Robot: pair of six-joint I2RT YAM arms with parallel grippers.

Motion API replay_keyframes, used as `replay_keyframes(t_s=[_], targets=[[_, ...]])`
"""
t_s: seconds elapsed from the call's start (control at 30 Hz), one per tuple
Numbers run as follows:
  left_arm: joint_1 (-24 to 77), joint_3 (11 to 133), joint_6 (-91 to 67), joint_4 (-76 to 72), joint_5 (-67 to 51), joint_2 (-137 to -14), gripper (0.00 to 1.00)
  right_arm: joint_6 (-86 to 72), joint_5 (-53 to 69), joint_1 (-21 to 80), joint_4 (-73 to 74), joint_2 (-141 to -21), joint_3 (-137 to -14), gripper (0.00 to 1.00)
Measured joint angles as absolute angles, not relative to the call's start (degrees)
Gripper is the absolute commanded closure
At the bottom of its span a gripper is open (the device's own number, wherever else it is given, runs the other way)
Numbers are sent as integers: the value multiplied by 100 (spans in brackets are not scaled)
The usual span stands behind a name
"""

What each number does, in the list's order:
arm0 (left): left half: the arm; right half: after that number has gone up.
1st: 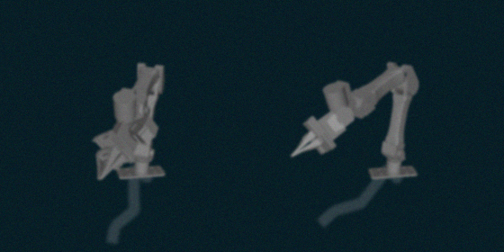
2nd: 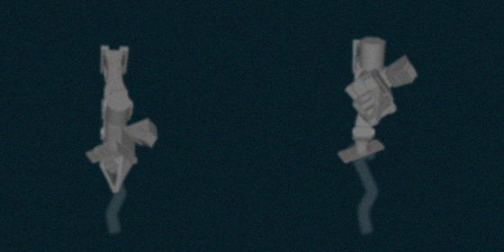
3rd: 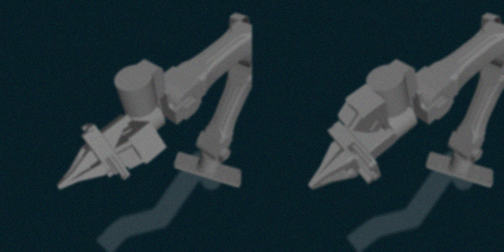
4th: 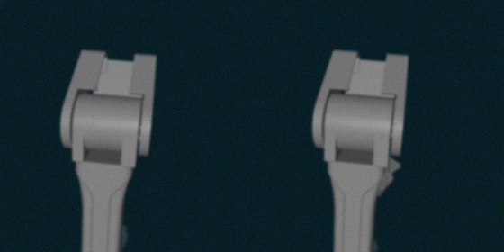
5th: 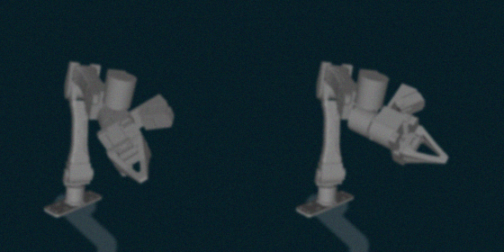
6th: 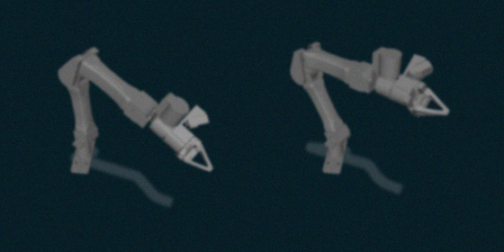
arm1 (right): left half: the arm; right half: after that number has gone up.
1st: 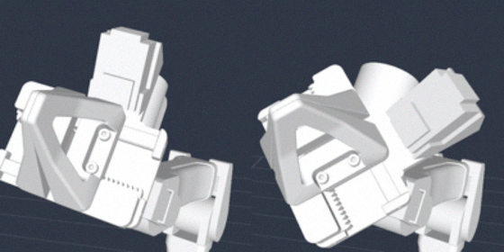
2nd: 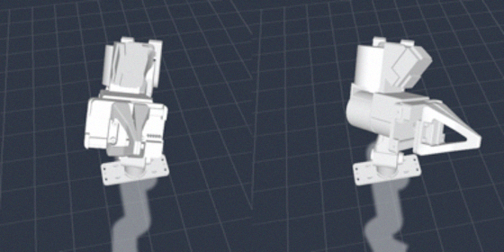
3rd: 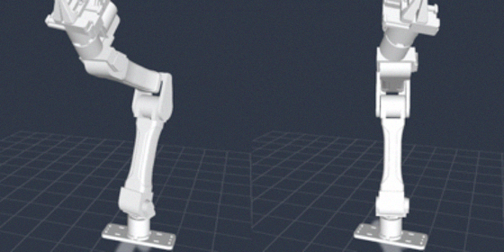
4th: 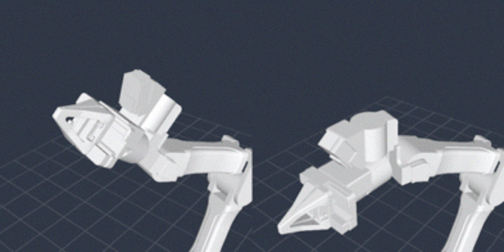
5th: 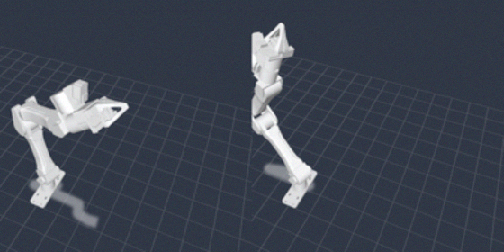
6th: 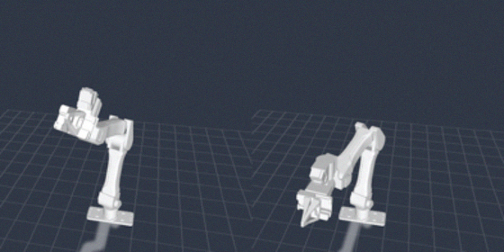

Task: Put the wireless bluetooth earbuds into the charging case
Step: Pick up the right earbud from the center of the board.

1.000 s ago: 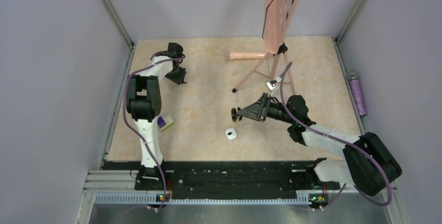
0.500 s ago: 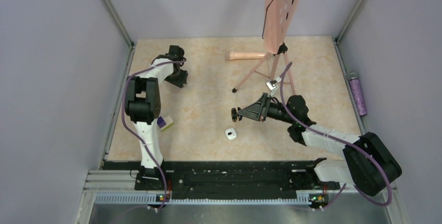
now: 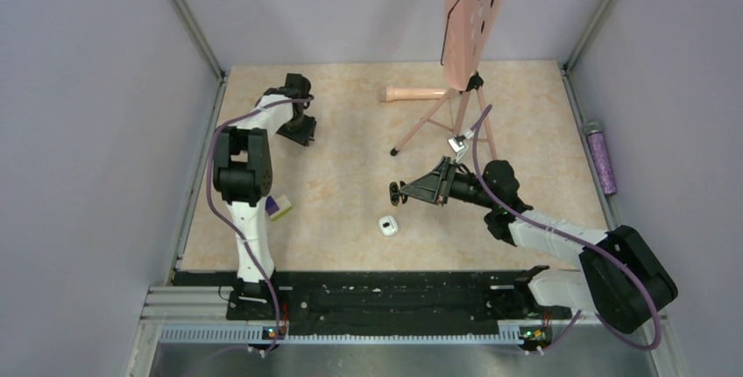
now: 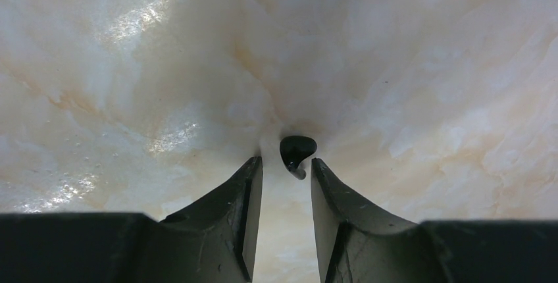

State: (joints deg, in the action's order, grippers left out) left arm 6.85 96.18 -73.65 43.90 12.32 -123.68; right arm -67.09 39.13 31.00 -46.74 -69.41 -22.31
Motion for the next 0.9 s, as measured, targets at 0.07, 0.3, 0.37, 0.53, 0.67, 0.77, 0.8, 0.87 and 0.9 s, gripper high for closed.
replay_keyframes(t_s=[0.07, 0.3, 0.37, 0.53, 0.67, 0.77, 0.8, 0.87, 0.9], targets=[[685, 9636, -7367, 4414, 1229, -12379, 61, -6707, 3913, 3100, -4650, -6930, -2231, 100], [685, 9688, -7365, 4434, 1229, -12405, 58, -6709, 3916, 3100, -4582, -6928, -2231, 100], [683, 9710, -7365, 4456, 1232, -12418, 59, -6709, 3913, 3100, -4582, -6928, -2231, 100], [661, 9741, -7365, 4512, 1236, -12438, 64, -6709, 3913, 3100, -4582, -6928, -2231, 100], [633, 9738, -7387, 4541, 1221, -12438, 65, -6709, 3913, 3100, -4582, -6928, -2231, 100], [613, 9738, -7384, 4541, 1181, -12438, 63, -6709, 3916, 3100, -4582, -6928, -2231, 100], [609, 9738, -7384, 4543, 1170, -12438, 62, -6709, 3916, 3100, -4584, -6928, -2231, 100], [602, 9738, -7387, 4539, 1149, -12438, 59, -6711, 3916, 3100, -4584, -6928, -2231, 100], [600, 9738, -7387, 4525, 1138, -12438, 57, -6711, 3916, 3100, -4584, -6928, -2231, 100]])
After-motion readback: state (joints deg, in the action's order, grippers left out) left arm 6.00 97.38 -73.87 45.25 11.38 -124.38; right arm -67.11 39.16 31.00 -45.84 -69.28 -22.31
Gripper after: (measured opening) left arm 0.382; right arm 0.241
